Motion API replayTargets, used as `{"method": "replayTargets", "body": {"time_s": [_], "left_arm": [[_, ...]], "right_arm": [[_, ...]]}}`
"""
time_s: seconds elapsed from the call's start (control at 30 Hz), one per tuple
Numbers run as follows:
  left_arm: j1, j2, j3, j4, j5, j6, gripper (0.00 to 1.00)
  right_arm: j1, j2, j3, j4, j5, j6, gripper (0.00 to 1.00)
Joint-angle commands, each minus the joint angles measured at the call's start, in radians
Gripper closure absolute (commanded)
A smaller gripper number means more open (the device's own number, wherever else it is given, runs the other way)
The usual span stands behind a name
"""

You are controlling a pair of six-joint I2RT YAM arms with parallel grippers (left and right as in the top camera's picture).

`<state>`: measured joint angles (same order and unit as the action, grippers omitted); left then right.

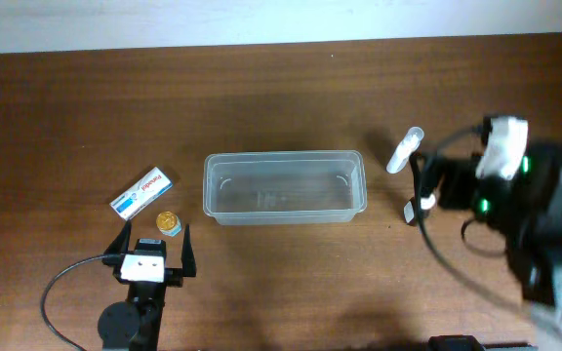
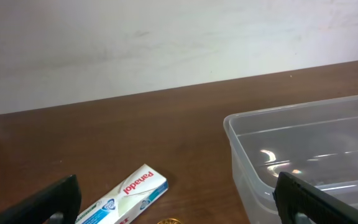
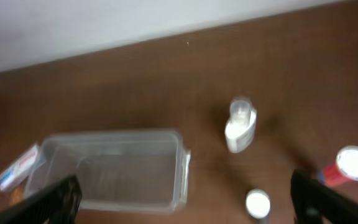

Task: Pack container
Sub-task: 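Move the right gripper up and over the white pump lotion bottle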

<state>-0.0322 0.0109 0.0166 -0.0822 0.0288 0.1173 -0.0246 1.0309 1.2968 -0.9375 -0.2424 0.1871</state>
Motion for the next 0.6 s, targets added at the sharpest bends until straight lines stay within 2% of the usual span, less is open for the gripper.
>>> {"method": "replayTargets", "body": {"time_s": [0.0,0.1,0.33,0.57], "left_arm": [[0.005,-0.005,-0.008,0.002,0.0,0.019,0.01],[0.005,-0.005,-0.008,0.002,0.0,0.019,0.01],[0.005,-0.005,-0.008,0.002,0.0,0.019,0.01],[0.005,-0.005,-0.008,0.002,0.0,0.019,0.01]], "right_arm": [[-0.007,0.131,0.151,-0.085,-0.043,0.005,0.02],[-0.007,0.227,0.211,-0.135,-0.083,0.004,0.02],[-0.007,0.35,0.212,-0.133,-0.067,0.009,0.02],[-0.007,0.462,0.212,-0.17,0.121,0.19,0.02]]}}
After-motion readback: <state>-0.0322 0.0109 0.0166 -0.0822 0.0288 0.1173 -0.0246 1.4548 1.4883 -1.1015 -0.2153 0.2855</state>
